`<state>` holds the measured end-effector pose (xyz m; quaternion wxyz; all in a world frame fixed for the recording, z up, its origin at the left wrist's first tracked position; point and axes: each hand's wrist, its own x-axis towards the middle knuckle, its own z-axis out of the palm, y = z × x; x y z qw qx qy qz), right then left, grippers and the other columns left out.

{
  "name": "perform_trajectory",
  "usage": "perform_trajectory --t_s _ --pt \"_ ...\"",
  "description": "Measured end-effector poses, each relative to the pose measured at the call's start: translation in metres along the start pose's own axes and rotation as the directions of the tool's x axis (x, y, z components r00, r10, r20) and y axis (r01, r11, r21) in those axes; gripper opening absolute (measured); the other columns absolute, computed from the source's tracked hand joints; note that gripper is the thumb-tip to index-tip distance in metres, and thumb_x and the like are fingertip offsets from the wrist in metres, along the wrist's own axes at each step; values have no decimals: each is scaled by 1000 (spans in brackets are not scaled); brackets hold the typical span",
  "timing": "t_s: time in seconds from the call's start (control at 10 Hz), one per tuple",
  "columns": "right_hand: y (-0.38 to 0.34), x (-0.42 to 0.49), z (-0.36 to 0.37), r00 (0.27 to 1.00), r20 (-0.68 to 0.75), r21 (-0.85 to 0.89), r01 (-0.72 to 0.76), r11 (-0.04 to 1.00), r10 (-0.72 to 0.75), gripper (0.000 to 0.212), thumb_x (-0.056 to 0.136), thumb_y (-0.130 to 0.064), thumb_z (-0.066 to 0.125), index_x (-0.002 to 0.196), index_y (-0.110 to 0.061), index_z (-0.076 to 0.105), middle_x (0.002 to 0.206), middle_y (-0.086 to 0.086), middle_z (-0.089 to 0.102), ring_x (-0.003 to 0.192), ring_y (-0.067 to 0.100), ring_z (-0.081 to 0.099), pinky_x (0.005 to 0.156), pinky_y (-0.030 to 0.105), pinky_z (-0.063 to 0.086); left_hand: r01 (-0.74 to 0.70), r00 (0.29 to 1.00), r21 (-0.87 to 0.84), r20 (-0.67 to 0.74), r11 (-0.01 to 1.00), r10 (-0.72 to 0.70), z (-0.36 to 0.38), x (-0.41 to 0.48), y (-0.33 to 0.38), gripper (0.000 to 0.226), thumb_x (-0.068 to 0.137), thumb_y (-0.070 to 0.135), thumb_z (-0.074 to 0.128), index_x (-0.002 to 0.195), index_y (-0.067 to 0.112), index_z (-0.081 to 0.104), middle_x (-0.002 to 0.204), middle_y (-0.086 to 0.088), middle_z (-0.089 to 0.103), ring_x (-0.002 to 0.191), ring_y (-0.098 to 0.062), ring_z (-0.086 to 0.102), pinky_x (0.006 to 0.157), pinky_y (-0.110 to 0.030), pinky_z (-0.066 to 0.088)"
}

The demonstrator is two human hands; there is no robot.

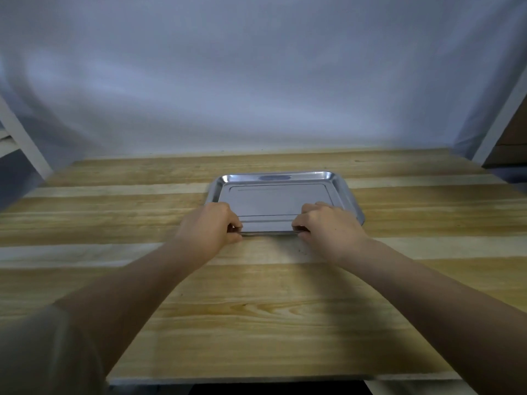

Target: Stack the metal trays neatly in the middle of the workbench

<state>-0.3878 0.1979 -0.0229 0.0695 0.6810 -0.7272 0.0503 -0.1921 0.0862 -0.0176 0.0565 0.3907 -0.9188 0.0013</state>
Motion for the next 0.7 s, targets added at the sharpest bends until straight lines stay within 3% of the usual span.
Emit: perform_trajectory --t_s 0.1,0.3,0.5,0.6,0.7 --pt "4 16 4 999 -5 19 -52 998 52 14 96 -24 52 99 -20 65 106 0 58 101 24 54 66 33 34 62 998 -55 8 997 -62 2 18 -3 13 85 33 69 95 26 74 94 6 67 72 -12 59 48 -21 32" --pt "10 43 13 990 -47 -13 -130 991 130 22 97 -19 53 116 -21 65 111 2 60 102 24 56 67 33 37 139 990 -145 -17 980 -143 5 45 -7 24 82 33 72 105 24 74 97 5 71 76 -11 58 59 -24 42" --pt "9 47 14 989 -68 -22 -134 991 132 24 96 -19 55 117 -21 64 111 1 60 101 22 56 69 31 39 157 986 -147 -26 977 -162 9 50 -12 21 82 33 73 101 24 75 99 4 72 77 -11 59 63 -26 46" --pt "7 45 13 984 -71 -2 -164 987 163 24 96 -24 52 117 -21 63 110 2 62 101 23 57 76 32 40 186 979 -149 -52 971 -196 9 45 -9 28 81 36 73 106 24 72 109 0 68 89 -18 62 71 -31 51" --pt "6 36 11 984 -72 59 -157 986 161 34 95 -32 51 128 -22 56 119 2 61 114 24 53 94 37 40 193 972 -169 -106 967 -212 8 35 -11 57 78 42 73 130 26 58 129 -3 58 117 -22 53 94 -38 46"
